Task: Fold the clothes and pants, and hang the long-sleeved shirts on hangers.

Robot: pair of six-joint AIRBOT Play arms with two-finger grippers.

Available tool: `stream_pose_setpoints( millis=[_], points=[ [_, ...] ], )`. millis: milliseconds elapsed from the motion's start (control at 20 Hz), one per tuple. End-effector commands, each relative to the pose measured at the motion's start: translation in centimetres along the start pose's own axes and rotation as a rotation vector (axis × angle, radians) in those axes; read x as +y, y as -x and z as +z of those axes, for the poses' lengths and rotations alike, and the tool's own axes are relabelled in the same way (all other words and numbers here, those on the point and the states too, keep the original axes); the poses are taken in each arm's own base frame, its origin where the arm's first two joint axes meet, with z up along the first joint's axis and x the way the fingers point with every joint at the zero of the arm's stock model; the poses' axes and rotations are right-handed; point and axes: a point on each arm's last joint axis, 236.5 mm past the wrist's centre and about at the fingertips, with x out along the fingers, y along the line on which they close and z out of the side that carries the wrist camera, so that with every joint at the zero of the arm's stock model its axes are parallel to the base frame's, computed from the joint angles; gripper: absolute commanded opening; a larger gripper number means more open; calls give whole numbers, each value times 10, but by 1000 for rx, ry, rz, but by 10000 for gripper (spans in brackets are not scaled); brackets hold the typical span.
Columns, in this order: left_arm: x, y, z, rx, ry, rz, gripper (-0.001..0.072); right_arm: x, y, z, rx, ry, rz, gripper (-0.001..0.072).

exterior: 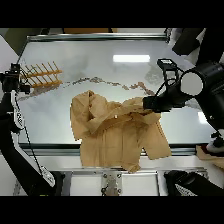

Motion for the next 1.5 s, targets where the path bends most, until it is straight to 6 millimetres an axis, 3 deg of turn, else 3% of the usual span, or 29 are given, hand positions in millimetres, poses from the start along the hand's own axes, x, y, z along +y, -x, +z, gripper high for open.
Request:
stream_pose_setpoints(
  millis=[0,450,950,1450],
  points=[
    [9,-20,-8,16,-8,27,720,0,0,0,0,1,0,9],
    [27,-28,24,-149,51,38,720,0,0,0,1,1,0,9],
    [5,-61,-1,-74,28,15,720,0,0,0,1,1,0,9],
    [4,-62,11,-127,28,14,720,0,0,0,1,1,0,9]
  ],
)
